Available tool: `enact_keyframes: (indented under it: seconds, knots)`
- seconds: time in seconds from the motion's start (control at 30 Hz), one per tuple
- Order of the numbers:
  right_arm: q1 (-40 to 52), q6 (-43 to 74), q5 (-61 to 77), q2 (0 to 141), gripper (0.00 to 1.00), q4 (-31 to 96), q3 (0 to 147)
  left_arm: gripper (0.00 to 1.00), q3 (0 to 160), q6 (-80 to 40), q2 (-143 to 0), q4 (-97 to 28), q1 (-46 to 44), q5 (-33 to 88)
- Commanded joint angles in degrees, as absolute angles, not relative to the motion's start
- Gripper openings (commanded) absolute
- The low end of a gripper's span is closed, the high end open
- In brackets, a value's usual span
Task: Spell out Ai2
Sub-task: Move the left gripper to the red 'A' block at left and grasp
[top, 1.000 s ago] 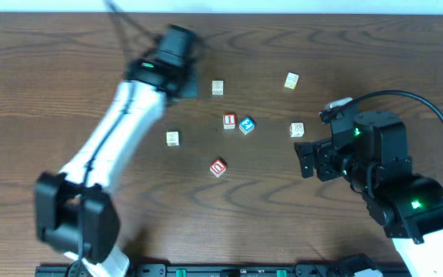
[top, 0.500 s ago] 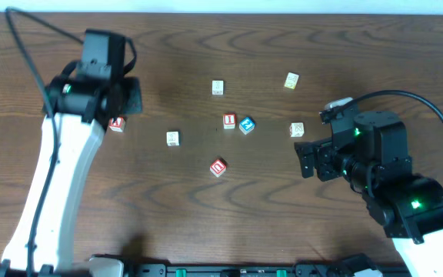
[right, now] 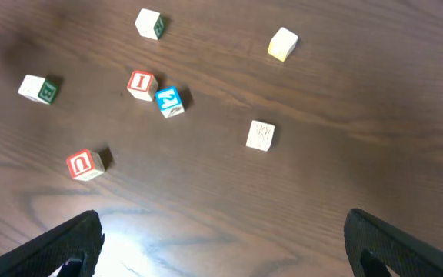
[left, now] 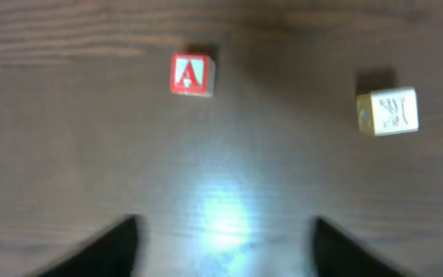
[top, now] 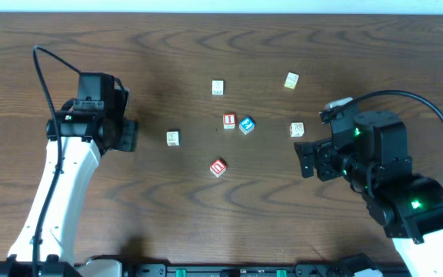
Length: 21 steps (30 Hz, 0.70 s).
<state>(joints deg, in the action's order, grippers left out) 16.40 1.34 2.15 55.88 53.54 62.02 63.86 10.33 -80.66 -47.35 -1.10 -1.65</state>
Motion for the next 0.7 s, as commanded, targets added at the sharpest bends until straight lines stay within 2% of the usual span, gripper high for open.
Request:
enact_keyframes:
  seconds: [0.0, 0.3, 0.67]
  knots:
    - [16.1, 0.6, 2.4, 55.8, 0.99, 53.6, 62.1, 0.86, 63.0, 12.0, -83.2, -45.7, 1.7, 0.8]
    - [16.1, 0.6, 2.4, 55.8, 0.99, 53.6, 62.1, 0.94, 63.0, 17.9, -95.8, -37.9, 5.0, 4.1]
    - [16.1, 0.6, 2.4, 55.8, 0.99, 53.6, 62.1, 0.96, 63.0, 19.8, -103.9, -26.3, 5.0, 4.1]
